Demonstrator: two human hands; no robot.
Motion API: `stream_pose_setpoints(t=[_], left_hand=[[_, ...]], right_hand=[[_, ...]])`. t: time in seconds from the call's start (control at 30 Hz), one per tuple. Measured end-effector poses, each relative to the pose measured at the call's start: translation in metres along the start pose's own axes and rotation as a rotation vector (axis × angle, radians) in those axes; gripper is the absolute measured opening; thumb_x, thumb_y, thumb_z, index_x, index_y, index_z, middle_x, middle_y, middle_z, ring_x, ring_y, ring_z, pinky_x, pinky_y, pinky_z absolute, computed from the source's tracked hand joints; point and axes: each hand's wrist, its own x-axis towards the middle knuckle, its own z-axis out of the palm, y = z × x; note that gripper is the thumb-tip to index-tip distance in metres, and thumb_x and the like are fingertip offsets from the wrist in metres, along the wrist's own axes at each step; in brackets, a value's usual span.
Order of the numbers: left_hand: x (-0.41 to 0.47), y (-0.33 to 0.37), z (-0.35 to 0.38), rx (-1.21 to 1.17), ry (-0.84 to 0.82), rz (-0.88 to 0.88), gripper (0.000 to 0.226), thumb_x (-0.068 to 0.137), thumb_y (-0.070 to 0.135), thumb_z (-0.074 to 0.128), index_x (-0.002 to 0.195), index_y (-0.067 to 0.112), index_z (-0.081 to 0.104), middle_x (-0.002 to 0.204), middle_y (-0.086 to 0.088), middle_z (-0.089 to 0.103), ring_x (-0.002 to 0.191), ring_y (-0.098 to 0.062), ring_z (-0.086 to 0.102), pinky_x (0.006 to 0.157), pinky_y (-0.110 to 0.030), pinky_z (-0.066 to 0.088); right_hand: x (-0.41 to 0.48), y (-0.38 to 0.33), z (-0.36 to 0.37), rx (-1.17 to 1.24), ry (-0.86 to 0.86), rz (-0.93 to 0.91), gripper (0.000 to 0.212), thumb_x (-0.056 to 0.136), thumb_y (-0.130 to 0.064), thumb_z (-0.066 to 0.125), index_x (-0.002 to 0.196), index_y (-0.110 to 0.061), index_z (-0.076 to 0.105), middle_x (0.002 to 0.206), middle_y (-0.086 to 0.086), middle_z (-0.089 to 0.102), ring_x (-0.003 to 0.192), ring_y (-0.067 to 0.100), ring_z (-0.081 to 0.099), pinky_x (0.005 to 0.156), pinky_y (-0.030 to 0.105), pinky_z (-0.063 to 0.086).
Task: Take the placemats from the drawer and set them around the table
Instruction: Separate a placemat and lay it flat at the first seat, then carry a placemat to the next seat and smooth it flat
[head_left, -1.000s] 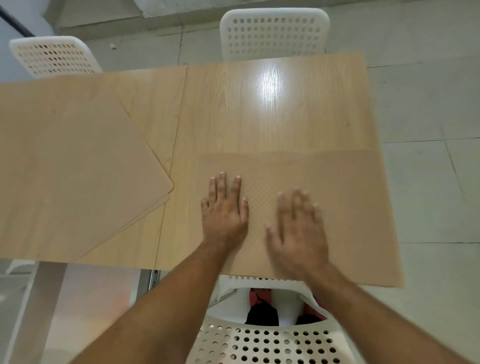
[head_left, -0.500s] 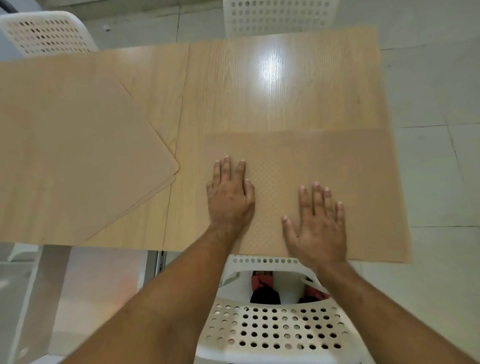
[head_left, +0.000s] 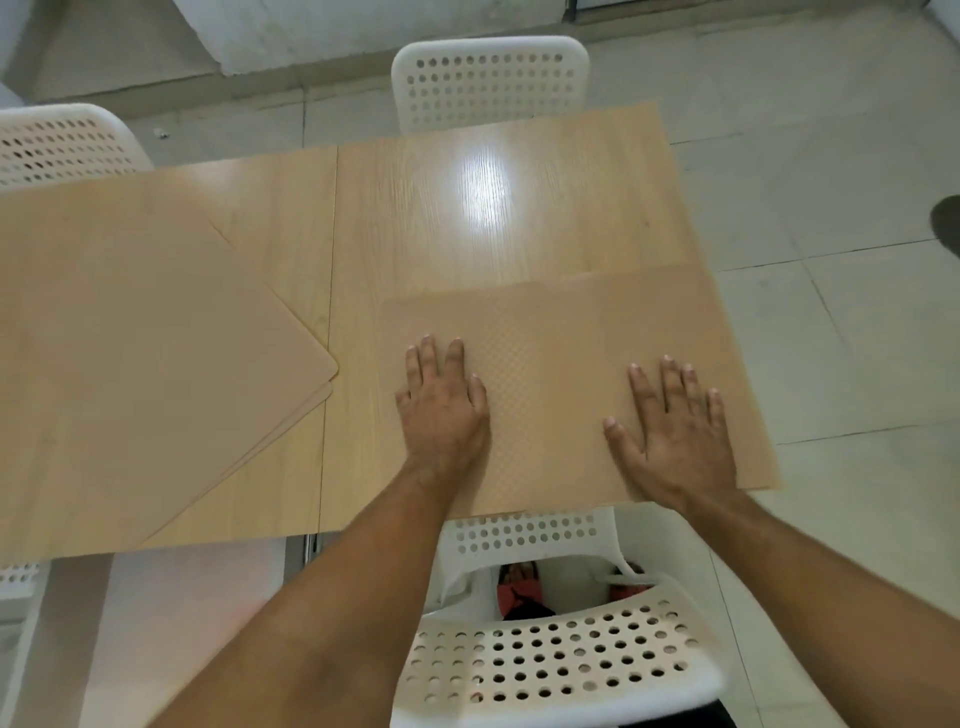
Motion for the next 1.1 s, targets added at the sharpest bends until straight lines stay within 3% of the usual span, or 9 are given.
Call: stream_pose_setpoints(t=[0.17,0.27,0.37,0.43,0.53,0.7,0.87,1.0,1.1], left_hand=[[-0.048,0.0,-0.025,-0.038,0.021,-0.003,0.056,0.1,0.044,0.039,0.152,0.026,0.029,0.165,-0.004,0.017,0.152,-0.023,0.01,0.118,-0.054,0.02],[-0.099,-0.007,-0.039,-0.062,0.046,-0.033,0.052,0.1,0.045,0.038,0.149,0.028,0.034,0.163,-0.004,0.022,0.15,-0.023,0.014,0.118,-0.052,0.022],[-0.147,-0.029,-0.047,-0.084,0.099,-0.098,0.052,0.098,0.048,0.035,0.146,0.028,0.039,0.16,-0.004,0.028,0.149,-0.024,0.02,0.117,-0.051,0.025],[-0.176,-0.048,-0.055,-0.102,0.118,-0.157,0.052,0.098,0.049,0.036,0.145,0.028,0.041,0.16,-0.003,0.029,0.149,-0.023,0.02,0.119,-0.048,0.023],[-0.203,-0.082,-0.08,-0.111,0.148,-0.218,0.051,0.099,0.049,0.037,0.145,0.028,0.041,0.159,-0.002,0.031,0.148,-0.022,0.022,0.117,-0.047,0.026],[-0.209,-0.155,-0.131,-0.113,0.176,-0.302,0.049,0.1,0.043,0.041,0.146,0.024,0.042,0.157,-0.002,0.033,0.144,-0.021,0.026,0.112,-0.043,0.03],[-0.185,-0.239,-0.162,-0.084,0.123,-0.279,0.049,0.1,0.038,0.044,0.145,0.019,0.044,0.152,-0.002,0.04,0.14,-0.022,0.033,0.109,-0.043,0.034],[-0.143,-0.286,-0.171,-0.049,0.014,-0.169,0.051,0.098,0.034,0.048,0.145,0.017,0.043,0.155,-0.005,0.038,0.143,-0.023,0.03,0.113,-0.045,0.033],[-0.103,-0.303,-0.178,0.005,-0.04,-0.1,0.055,0.098,0.034,0.049,0.149,0.016,0.037,0.161,-0.007,0.028,0.148,-0.025,0.022,0.115,-0.048,0.03]], right_hand=[[-0.022,-0.034,-0.024,0.114,0.029,-0.074,0.077,0.094,-0.071,0.014,0.16,-0.034,0.0,0.169,0.007,-0.004,0.155,0.023,-0.006,0.124,0.045,-0.003],[-0.047,-0.078,-0.034,0.278,-0.065,-0.207,0.073,0.098,-0.066,0.026,0.161,-0.034,0.005,0.169,0.004,-0.001,0.155,0.021,-0.003,0.124,0.042,0.004],[-0.072,-0.127,-0.041,0.49,-0.154,-0.342,0.064,0.1,-0.054,0.042,0.157,-0.03,0.025,0.165,0.002,0.025,0.151,0.02,0.023,0.121,0.04,0.022],[-0.089,-0.162,-0.045,0.696,-0.239,-0.337,0.053,0.1,-0.045,0.051,0.15,-0.028,0.043,0.152,0.002,0.047,0.137,0.019,0.046,0.113,0.04,0.038],[-0.108,-0.218,-0.043,1.001,-0.442,-0.21,0.039,0.097,-0.039,0.058,0.135,-0.028,0.058,0.134,0.001,0.062,0.12,0.017,0.059,0.105,0.038,0.046],[-0.121,-0.312,-0.037,1.36,-0.668,0.039,0.027,0.102,-0.026,0.052,0.127,-0.018,0.055,0.12,0.006,0.064,0.104,0.021,0.065,0.095,0.039,0.054],[-0.111,-0.402,-0.021,1.455,-0.68,0.232,0.029,0.103,-0.023,0.049,0.128,-0.009,0.053,0.113,0.008,0.067,0.098,0.026,0.068,0.078,0.035,0.056],[-0.093,-0.448,-0.015,1.539,-0.615,0.406,0.017,0.103,-0.022,0.049,0.111,-0.009,0.057,0.104,0.009,0.071,0.084,0.026,0.07,0.063,0.032,0.057],[-0.082,-0.467,-0.011,1.545,-0.598,0.507,0.015,0.103,-0.02,0.045,0.1,-0.011,0.056,0.099,0.008,0.072,0.078,0.022,0.07,0.068,0.033,0.056]])
